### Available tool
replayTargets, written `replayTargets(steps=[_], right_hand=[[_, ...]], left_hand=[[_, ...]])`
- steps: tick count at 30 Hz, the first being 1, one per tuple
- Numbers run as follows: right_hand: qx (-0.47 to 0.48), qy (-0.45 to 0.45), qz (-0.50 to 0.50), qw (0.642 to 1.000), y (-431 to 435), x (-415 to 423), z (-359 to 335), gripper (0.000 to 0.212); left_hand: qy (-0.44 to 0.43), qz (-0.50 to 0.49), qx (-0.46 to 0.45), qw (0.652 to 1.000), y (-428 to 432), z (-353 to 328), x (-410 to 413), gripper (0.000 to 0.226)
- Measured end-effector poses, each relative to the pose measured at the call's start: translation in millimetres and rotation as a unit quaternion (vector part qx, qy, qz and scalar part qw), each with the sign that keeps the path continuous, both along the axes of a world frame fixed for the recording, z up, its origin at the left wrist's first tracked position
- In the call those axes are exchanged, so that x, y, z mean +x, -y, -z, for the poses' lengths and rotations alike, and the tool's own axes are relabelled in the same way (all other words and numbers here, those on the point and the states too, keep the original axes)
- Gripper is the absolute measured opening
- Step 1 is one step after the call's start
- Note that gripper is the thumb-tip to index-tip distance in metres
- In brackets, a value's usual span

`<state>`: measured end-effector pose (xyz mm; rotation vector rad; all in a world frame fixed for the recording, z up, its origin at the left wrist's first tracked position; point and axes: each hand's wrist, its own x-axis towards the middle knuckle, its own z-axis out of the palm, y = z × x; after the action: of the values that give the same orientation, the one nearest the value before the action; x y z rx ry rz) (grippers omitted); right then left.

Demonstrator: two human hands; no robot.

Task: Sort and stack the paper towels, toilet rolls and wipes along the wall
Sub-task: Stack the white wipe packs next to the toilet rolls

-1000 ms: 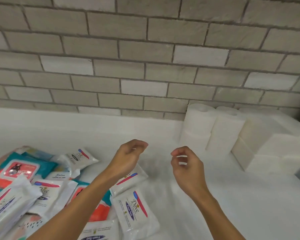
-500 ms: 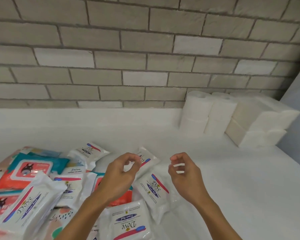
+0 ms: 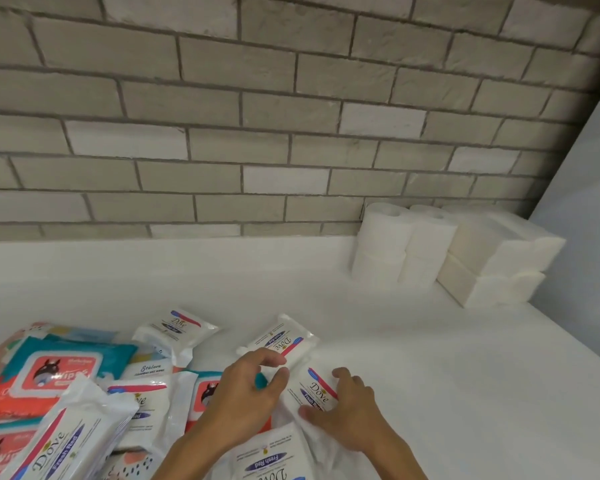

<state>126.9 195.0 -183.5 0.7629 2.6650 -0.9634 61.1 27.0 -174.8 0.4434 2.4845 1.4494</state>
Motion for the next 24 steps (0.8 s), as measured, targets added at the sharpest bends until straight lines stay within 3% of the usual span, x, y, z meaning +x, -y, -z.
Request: replayTargets(steps=[6, 9, 16, 19, 24], right_hand=[[-0.074, 0.020, -0.003, 0.997, -15.6, -7.1, 1.8, 0.075], [-0.066, 0.007, -0.020, 0.998, -27.6, -5.3, 0.8, 0.074], [-0.114, -0.099, -0.040, 0.988, -58.8, 10.8, -12.3, 0.055], [-0.146, -0.120, -0.077, 0.979, -64.7, 10.6, -28.5, 0.046], [-0.225, -0.106, -0.214, 0.945, -58.6, 2.0, -52.8, 0.048]], left_hand=[[0.005, -0.015, -0.017, 1.000, -13.9, -3.1, 3.5, 0.010], [0.013, -0.031, -0.006, 0.999, -16.5, -3.8, 3.4, 0.009], [0.010, -0.062, 0.021, 0.998, -16.8, -6.7, 7.1, 0.010], [0.018, -0.042, 0.022, 0.999, -18.4, -13.1, 13.0, 0.028], [0.104, 0.031, 0.118, 0.987, -11.4, -25.6, 12.7, 0.059]])
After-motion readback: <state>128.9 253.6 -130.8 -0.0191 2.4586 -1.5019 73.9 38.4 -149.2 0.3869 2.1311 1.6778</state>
